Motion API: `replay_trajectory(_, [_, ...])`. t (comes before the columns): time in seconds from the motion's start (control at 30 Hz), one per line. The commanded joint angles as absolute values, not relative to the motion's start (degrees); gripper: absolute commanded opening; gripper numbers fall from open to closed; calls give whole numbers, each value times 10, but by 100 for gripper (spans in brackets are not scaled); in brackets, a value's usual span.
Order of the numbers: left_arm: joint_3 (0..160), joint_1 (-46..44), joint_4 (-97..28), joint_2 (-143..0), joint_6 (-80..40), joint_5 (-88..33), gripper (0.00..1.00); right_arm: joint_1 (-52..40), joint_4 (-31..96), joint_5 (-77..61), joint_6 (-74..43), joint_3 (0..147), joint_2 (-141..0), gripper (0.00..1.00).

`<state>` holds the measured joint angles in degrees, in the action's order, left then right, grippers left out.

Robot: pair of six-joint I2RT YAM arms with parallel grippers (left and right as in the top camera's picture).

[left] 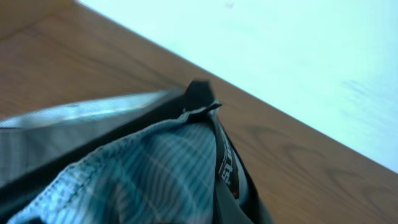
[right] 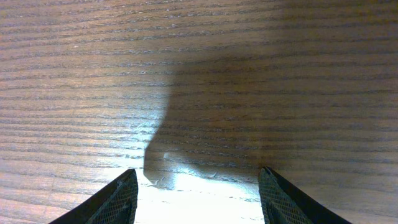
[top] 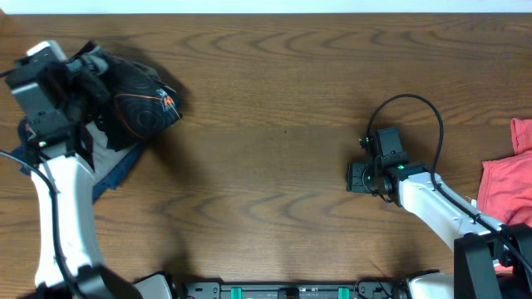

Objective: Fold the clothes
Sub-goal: 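Carry the jersey left and place it on the clothes stack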

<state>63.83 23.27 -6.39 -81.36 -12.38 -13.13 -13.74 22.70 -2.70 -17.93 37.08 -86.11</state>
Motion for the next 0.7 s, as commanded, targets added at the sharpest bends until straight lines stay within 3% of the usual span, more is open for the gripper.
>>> replay_trajectory(0.0, [654, 266, -33, -851, -125, -119, 6, -130, 239, -17, -180, 359, -870, 61])
replay_trajectory(0.2, [654, 320, 18, -915, -145, -120, 9, -130, 250, -17, -180, 359, -870, 60])
replay_trajectory(0.23, [654, 326, 23, -922, -145, -120, 37, -130, 250, -17, -180, 359, -870, 61])
replay_trajectory(0.27, [654, 330, 25, -926, -145, -122, 72, -130, 250, -17, -180, 359, -870, 61])
replay_trajectory(0.3, [654, 333, 29, -928, -145, -127, 98, -130, 250, -18, -180, 359, -870, 61])
replay_trajectory(0.67, [654, 340, 152, -878, -240, -255, 98, -130, 256, -19, -184, 359, -870, 61])
